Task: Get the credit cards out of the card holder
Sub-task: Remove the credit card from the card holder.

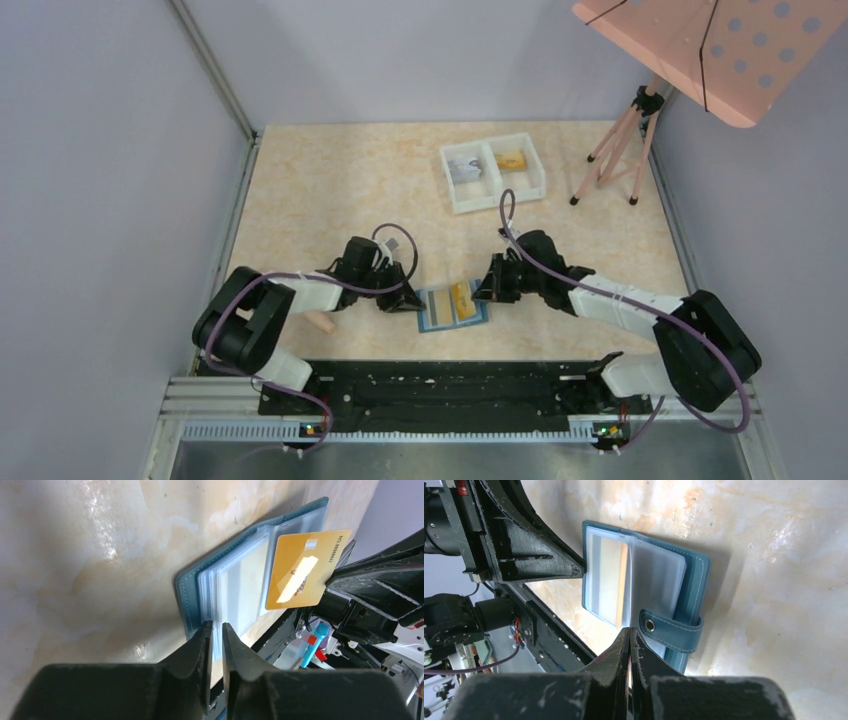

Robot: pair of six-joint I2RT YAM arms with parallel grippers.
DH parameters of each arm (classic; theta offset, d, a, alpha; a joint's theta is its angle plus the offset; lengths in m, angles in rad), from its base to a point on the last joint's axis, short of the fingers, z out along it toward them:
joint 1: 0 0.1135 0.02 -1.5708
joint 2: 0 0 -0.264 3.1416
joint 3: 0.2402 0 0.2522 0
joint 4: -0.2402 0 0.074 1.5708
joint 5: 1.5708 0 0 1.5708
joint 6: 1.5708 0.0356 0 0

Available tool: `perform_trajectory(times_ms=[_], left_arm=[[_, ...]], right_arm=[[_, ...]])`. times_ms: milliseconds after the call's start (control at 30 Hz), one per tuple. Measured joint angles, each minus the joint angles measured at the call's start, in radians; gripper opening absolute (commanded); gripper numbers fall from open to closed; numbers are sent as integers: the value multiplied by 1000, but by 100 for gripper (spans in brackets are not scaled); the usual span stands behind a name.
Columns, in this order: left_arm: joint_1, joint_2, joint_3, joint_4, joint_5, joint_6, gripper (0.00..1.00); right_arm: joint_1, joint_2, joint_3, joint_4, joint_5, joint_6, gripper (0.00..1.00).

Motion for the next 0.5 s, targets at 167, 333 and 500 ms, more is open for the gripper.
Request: perform_trajectory(times_ms=[167, 333, 500], left_arm=[[-2, -70, 44, -123, -34, 28, 46], [-2, -180, 112, -232, -73, 63, 57], [-2, -252, 163, -282, -97, 106, 58]], right_arm=[[-36, -35, 29, -42, -43, -25, 0], [-72, -51, 66, -74, -103, -52, 0], [-77, -52, 96, -104, -143, -76, 0]])
